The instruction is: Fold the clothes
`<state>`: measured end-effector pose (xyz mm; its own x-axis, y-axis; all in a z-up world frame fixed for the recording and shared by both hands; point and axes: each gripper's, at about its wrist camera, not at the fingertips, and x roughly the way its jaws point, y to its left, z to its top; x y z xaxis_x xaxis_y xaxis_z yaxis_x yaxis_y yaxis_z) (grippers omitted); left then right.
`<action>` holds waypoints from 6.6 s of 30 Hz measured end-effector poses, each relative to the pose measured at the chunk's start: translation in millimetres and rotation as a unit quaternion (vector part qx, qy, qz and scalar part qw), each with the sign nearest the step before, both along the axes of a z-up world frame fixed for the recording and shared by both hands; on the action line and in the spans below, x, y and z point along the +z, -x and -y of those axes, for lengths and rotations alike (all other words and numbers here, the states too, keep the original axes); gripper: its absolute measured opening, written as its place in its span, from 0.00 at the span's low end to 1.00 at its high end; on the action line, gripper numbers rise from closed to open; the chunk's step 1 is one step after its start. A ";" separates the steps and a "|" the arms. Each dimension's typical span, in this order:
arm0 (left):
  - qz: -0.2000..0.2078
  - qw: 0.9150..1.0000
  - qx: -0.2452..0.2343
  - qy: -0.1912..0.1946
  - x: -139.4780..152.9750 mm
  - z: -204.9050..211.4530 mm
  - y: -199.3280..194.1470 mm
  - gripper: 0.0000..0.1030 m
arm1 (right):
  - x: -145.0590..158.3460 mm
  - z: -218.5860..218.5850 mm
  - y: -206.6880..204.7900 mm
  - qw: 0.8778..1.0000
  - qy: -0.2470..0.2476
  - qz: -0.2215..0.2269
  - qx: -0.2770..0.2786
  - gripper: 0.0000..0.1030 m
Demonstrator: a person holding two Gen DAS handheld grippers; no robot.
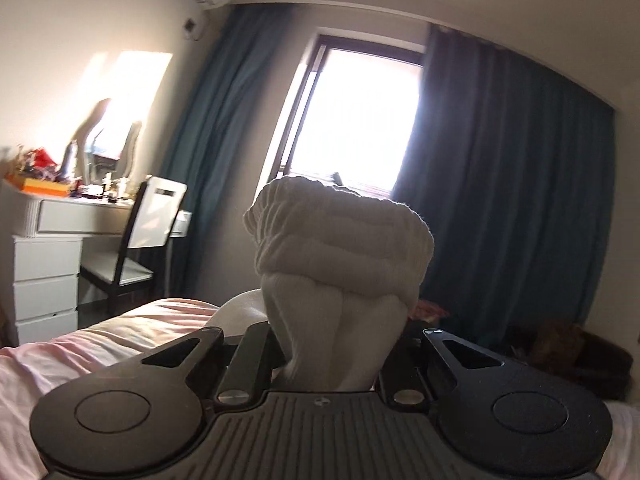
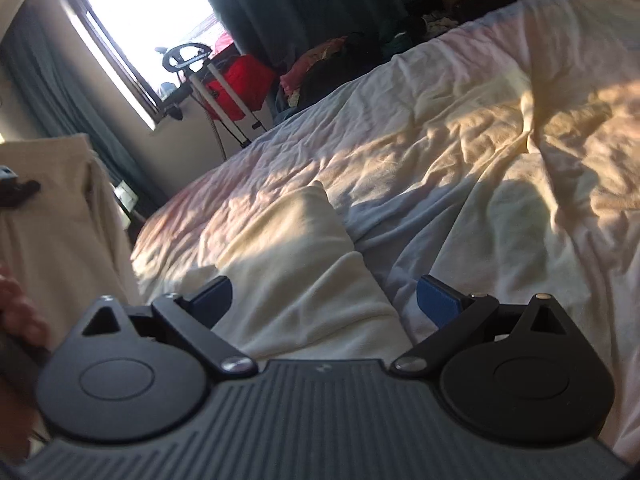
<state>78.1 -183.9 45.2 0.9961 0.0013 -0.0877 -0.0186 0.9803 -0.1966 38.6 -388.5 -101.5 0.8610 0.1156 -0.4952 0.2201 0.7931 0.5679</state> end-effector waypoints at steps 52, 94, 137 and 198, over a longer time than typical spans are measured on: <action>-0.194 0.958 -0.178 -0.115 -122.7 -146.2 63.1 0.99 | 41.9 -41.4 -67.7 0.977 0.198 0.000 0.085 0.24; -0.222 0.962 -0.133 -0.084 -137.0 -147.3 50.5 0.99 | 9.3 40.1 -141.5 0.983 -0.110 0.026 0.145 0.16; -0.243 0.965 -0.095 -0.007 -146.7 -160.5 37.4 1.00 | -61.6 13.1 -63.0 0.988 -0.133 -0.068 -0.033 0.70; -0.339 0.871 -0.149 0.324 -187.0 -246.8 -8.3 0.60 | -15.6 -16.1 -51.5 0.992 -0.090 0.048 0.073 0.30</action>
